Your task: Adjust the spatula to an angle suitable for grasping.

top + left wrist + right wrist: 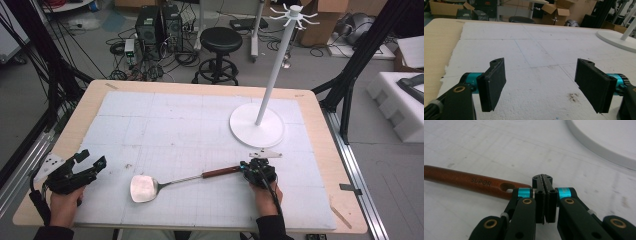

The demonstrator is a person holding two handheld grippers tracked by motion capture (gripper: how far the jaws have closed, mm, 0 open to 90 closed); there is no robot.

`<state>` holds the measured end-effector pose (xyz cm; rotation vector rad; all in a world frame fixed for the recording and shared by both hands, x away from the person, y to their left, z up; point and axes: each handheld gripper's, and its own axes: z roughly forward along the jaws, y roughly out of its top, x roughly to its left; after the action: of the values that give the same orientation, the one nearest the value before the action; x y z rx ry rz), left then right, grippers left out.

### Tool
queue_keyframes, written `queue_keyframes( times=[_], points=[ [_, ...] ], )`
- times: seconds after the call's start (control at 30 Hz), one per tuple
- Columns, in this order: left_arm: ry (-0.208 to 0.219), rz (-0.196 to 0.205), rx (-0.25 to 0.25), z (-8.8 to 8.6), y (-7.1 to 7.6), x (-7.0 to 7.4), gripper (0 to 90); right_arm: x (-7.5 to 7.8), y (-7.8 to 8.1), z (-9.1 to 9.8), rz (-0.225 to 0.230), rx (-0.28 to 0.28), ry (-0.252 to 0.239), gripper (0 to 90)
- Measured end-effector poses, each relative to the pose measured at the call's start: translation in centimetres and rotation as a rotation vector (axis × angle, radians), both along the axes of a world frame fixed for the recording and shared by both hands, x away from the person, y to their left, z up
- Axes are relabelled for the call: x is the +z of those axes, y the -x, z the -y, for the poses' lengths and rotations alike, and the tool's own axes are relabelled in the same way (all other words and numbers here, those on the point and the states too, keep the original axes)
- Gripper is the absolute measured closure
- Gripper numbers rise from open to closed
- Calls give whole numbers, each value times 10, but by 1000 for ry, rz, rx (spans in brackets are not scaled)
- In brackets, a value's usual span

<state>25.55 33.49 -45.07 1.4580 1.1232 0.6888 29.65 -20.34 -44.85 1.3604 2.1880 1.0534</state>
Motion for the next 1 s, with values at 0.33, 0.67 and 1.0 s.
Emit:
queue_keyframes(
  times=[0.33, 0.67, 1.0],
  points=[
    [2, 0, -2, 0, 0, 0, 251, 1, -7, -34, 28, 64, 6, 889],
    [-3, 5, -6, 0, 0, 0, 250, 12, 15, 15, 165, 34, -87, 417],
    [-13, 34, -47, 1, 3, 0, 184, 21, 44, 60, 360, 9, -190, 154]
  ],
)
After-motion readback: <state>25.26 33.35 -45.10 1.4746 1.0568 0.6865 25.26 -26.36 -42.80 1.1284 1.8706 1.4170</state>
